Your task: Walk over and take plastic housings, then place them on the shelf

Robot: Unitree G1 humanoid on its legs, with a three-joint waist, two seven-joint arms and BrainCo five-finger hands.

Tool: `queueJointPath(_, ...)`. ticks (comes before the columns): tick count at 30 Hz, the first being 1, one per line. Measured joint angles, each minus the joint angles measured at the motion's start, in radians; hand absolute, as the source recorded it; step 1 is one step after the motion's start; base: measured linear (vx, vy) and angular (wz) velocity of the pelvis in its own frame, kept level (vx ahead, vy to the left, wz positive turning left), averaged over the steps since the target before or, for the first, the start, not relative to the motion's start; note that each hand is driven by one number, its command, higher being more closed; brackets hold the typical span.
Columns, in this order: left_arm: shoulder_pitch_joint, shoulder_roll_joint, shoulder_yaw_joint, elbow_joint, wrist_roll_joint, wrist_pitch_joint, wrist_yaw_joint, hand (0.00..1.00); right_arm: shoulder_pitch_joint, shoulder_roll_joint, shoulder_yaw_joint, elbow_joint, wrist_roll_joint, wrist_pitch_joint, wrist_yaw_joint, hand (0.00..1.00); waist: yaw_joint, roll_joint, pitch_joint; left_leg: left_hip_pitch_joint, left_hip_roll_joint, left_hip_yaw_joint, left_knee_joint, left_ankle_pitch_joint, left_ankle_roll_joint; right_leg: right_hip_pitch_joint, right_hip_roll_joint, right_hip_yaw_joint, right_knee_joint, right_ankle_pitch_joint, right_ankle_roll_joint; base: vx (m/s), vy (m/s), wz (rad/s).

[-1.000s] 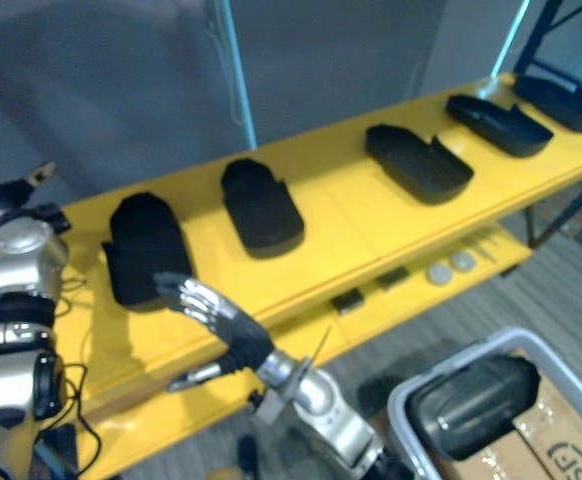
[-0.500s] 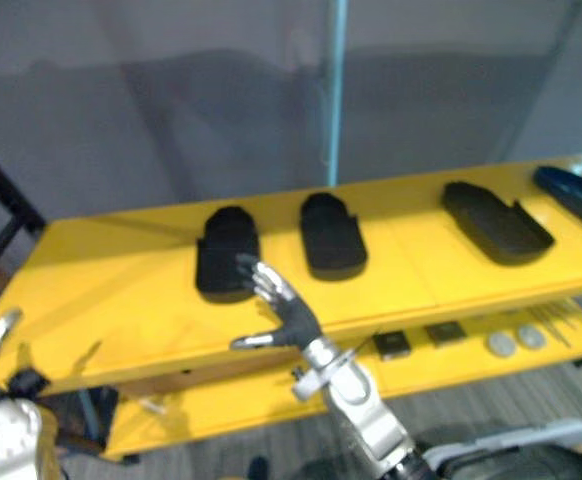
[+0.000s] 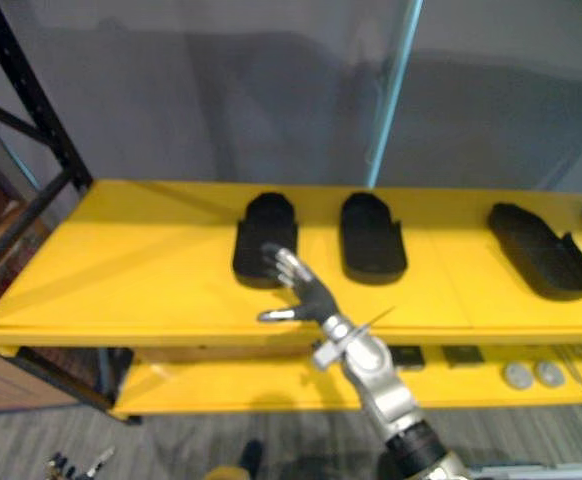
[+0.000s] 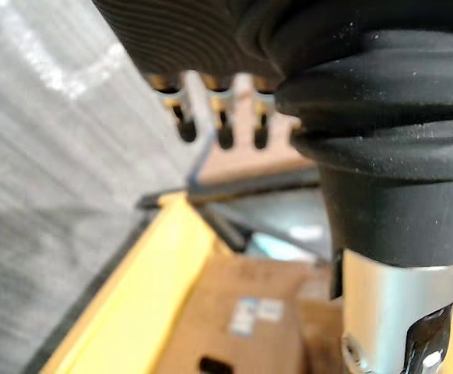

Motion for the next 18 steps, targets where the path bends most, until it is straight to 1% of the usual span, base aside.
queueJointPath(1, -0.002, 0.000, -0.012, 0.012, -0.001, -0.002, -0.010, 0.00, -0.017, -0.002, 0.003, 0.015, -0.001, 0.000, 0.005, 0.00, 0.000, -0.004, 0.005, -0.004, 0.001, 0.000, 0.000, 0.001, 0.000, 0.000, 0.001, -0.005, -0.001, 0.000, 0.000, -0.01, -0.004, 0.17)
queueJointPath(3, -0.010, 0.002, -0.050, 0.042, -0.003, -0.005, -0.039, 0.00, -0.066, -0.003, 0.007, 0.052, -0.011, 0.000, 0.033, 0.00, 0.004, -0.006, 0.037, -0.008, -0.001, -0.001, 0.000, 0.003, -0.001, 0.004, 0.001, -0.013, -0.008, 0.004, 0.001, 0.02, 0.002, 0.10)
queueJointPath(6, -0.021, 0.024, -0.078, 0.079, -0.005, -0.008, -0.061, 0.00, -0.103, -0.006, 0.025, 0.063, -0.018, 0.000, 0.069, 0.00, 0.008, -0.018, 0.049, -0.017, -0.004, -0.005, 0.001, 0.009, 0.003, 0.004, 0.003, -0.015, -0.007, 0.013, 0.007, 0.07, -0.009, 0.10)
queueJointPath(7, -0.039, 0.034, -0.086, 0.099, -0.005, -0.009, -0.075, 0.00, -0.118, -0.007, 0.025, 0.068, -0.017, 0.000, 0.095, 0.00, 0.010, -0.024, 0.052, -0.021, -0.008, -0.013, 0.002, 0.012, 0.003, 0.005, 0.003, -0.020, -0.007, 0.012, 0.006, 0.07, -0.010, 0.15)
queueJointPath(10, -0.058, 0.037, -0.115, 0.108, -0.005, -0.010, -0.096, 0.00, -0.139, -0.012, 0.025, 0.080, -0.016, 0.001, 0.125, 0.00, 0.011, -0.022, 0.056, -0.022, -0.013, -0.024, 0.005, 0.012, 0.003, 0.008, -0.001, -0.023, -0.005, 0.009, 0.002, 0.04, 0.004, 0.12)
queueJointPath(11, -0.067, 0.036, -0.131, 0.108, -0.003, -0.009, -0.103, 0.00, -0.149, -0.018, 0.025, 0.080, -0.016, 0.002, 0.138, 0.00, 0.011, -0.016, 0.061, -0.022, -0.013, -0.024, 0.005, 0.012, 0.003, 0.008, -0.002, -0.025, 0.000, 0.006, 0.000, -0.01, 0.021, 0.06)
queueJointPath(12, -0.078, 0.037, -0.149, 0.108, 0.000, -0.009, -0.106, 0.00, -0.156, -0.023, 0.025, 0.080, -0.016, 0.003, 0.140, 0.00, 0.011, -0.011, 0.068, -0.022, -0.013, -0.025, 0.001, 0.012, 0.003, 0.006, -0.003, -0.025, 0.008, 0.000, 0.000, -0.03, 0.021, 0.04)
queueJointPath(15, -0.084, 0.037, -0.162, 0.110, -0.001, -0.009, -0.125, 0.00, -0.158, -0.025, 0.025, 0.080, -0.018, 0.012, 0.139, 0.00, 0.010, -0.005, 0.084, -0.019, -0.008, -0.025, 0.000, 0.010, 0.003, 0.004, -0.002, -0.024, 0.020, -0.008, -0.001, -0.05, 0.019, -0.01)
queueJointPath(18, -0.093, 0.063, -0.204, 0.145, -0.001, -0.008, -0.133, 0.00, -0.164, -0.026, 0.027, 0.098, -0.020, 0.012, 0.135, 0.00, 0.010, -0.008, 0.097, -0.022, -0.001, -0.023, 0.000, 0.010, 0.003, -0.008, -0.001, -0.020, 0.034, -0.018, -0.006, -0.07, 0.022, -0.04)
